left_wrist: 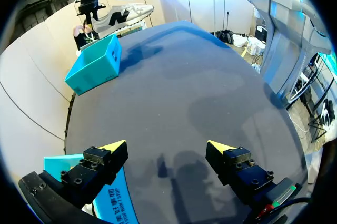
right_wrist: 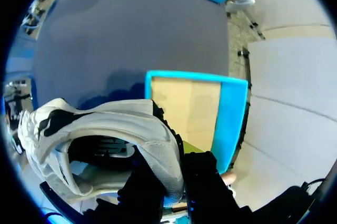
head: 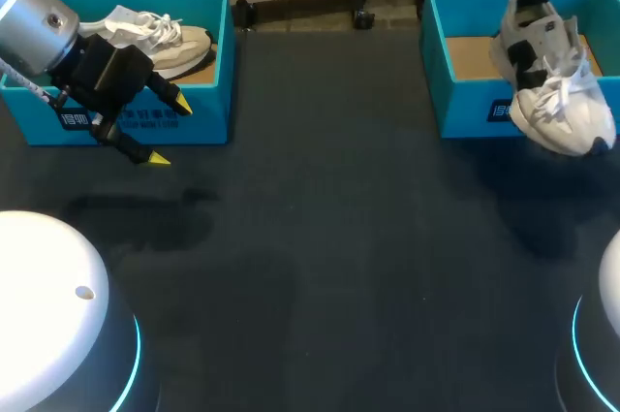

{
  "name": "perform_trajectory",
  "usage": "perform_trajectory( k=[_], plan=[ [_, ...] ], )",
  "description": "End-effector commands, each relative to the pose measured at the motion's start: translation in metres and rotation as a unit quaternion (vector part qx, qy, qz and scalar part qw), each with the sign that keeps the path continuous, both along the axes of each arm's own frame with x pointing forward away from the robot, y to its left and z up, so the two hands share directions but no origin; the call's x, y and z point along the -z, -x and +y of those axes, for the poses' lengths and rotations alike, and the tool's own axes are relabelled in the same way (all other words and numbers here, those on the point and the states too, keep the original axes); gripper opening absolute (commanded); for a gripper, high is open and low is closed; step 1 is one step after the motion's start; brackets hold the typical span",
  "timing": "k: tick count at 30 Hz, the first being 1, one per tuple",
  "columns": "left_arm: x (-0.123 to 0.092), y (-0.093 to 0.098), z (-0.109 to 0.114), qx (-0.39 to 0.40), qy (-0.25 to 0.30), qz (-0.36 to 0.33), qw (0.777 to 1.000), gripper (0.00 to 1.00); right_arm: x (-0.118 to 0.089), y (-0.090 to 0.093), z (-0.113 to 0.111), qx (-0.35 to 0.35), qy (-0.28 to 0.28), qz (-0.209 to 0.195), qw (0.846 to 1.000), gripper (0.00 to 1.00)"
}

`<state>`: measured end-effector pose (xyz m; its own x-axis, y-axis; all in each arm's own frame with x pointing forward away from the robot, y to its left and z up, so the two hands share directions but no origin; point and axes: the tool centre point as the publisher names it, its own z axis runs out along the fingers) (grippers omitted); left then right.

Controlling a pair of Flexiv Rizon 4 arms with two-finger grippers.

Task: Take the shoe out of the shoebox, open the shoe tongue, remove and reinsert the insole, then place the shoe into the shoebox

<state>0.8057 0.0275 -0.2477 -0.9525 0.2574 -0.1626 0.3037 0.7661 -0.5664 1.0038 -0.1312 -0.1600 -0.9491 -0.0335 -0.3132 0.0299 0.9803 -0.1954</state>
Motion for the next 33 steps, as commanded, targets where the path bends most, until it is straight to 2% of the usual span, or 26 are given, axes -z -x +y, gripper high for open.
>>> perform_trajectory(
  k=[1, 8, 20, 23, 27, 30, 33],
  plan=[
    [0.0, 0.001, 0.0, 0.0, -0.001, 0.0, 1.0, 1.0, -0.003, -0.013, -0.028, 0.018, 0.005, -0.007, 1.0, 0.0],
    [0.0, 0.001, 0.0, 0.0, -0.001, 0.0, 1.0, 1.0, 0.003, -0.034, -0.083, 0.039, 0.014, -0.005, 0.999, 0.0],
    [0.0, 0.001, 0.0, 0.0, -0.001, 0.0, 1.0, 1.0, 0.009, -0.057, -0.163, 0.033, 0.032, 0.042, 0.998, 0.0],
    [0.0, 0.001, 0.0, 0.0, -0.001, 0.0, 1.0, 1.0, 0.01, -0.057, -0.173, 0.041, 0.036, 0.05, 0.997, 0.0],
    [0.0, 0.001, 0.0, 0.0, -0.001, 0.0, 1.0, 1.0, 0.011, -0.055, -0.185, 0.086, 0.021, 0.044, 0.995, 0.0],
    [0.0, 0.001, 0.0, 0.0, -0.001, 0.0, 1.0, 1.0, 0.007, -0.054, -0.178, 0.149, 0.007, 0.033, 0.988, 0.0],
    [0.0, 0.001, 0.0, 0.0, -0.001, 0.0, 1.0, 1.0, 0.006, -0.049, -0.176, 0.227, -0.001, 0.018, 0.974, 0.0]
  ],
)
